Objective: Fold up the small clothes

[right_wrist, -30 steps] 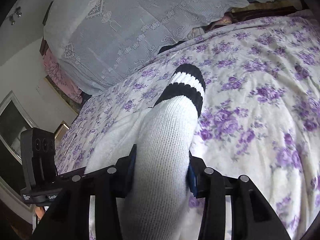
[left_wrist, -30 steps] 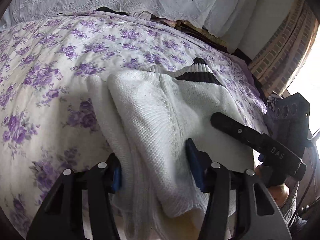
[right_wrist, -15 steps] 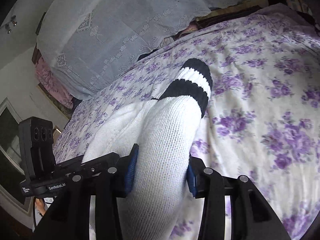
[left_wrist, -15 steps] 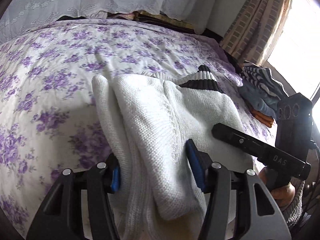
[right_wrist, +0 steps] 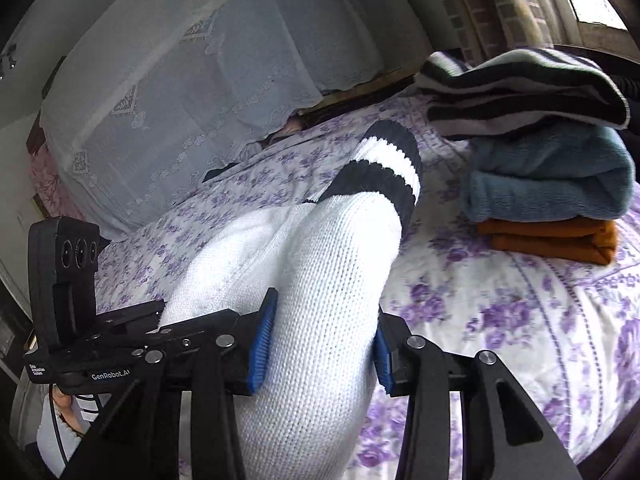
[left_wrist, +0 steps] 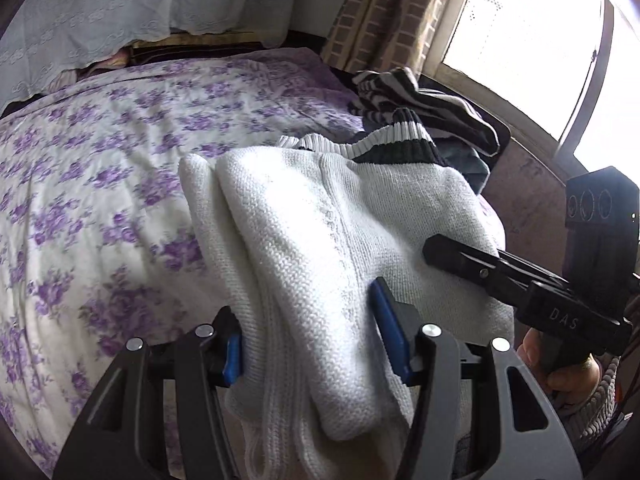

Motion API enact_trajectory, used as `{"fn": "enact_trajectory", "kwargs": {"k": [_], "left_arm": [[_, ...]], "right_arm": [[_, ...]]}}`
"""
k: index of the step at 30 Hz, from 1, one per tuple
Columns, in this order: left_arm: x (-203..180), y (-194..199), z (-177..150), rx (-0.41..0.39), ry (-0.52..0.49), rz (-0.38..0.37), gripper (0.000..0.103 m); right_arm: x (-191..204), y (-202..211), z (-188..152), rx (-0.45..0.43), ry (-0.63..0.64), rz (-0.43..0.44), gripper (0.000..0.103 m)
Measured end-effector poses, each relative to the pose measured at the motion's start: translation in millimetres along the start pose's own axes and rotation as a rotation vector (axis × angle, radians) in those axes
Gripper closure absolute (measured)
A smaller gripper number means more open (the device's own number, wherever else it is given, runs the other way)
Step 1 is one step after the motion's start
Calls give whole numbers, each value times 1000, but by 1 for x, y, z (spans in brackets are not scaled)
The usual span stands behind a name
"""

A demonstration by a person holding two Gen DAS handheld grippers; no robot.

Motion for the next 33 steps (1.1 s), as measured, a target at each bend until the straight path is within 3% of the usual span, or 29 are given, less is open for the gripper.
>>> {"fn": "enact_trajectory", "kwargs": {"k": [8,11,15,18,21,25,27,29,31,33], "left_arm": [[-62,-48,-1,56,-95,-38,50],[-71,-70,-14,103,-131,-10,49],[-65,-79,-21,96,-133,32,38],[-62,-76,-21,89,-140,78,29],[-63,-58,-19,52,-163,123,29],[-55,-34,-15,-41,-239,258,23],[-48,-38,-19,-14,-224,264,22],[-42,-49,-28,31,-220,281,21],[-38,-53,-32,14,-230,320,10],[-35,-51,-34,7,-221,322,9]], "right_arm": [[-71,36,-9,-58,-81,-102,60],[-102,27,-25,-24,-160,-118,60],[-131,15,-43,-6,-288,-67,58],[-126,17,-42,8,-245,-80,57],[-112,27,-34,13,-187,-138,56],[-79,59,-2,-159,49,-272,62],[-68,54,12,-172,102,-274,70],[-67,34,18,-126,92,-268,80],[-84,4,11,-21,72,-311,83],[-105,-24,-7,78,45,-338,85]]}}
Point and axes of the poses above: each gripper's, at about its wrist camera, not at the fingertips, and y roughly against the way its jaws point, x to its left, z to its top, the point moved 4 cm from there along -y, roughly the way its jaws point, and after that the axes turned 9 degrees about -x, right-handed, at the moved point
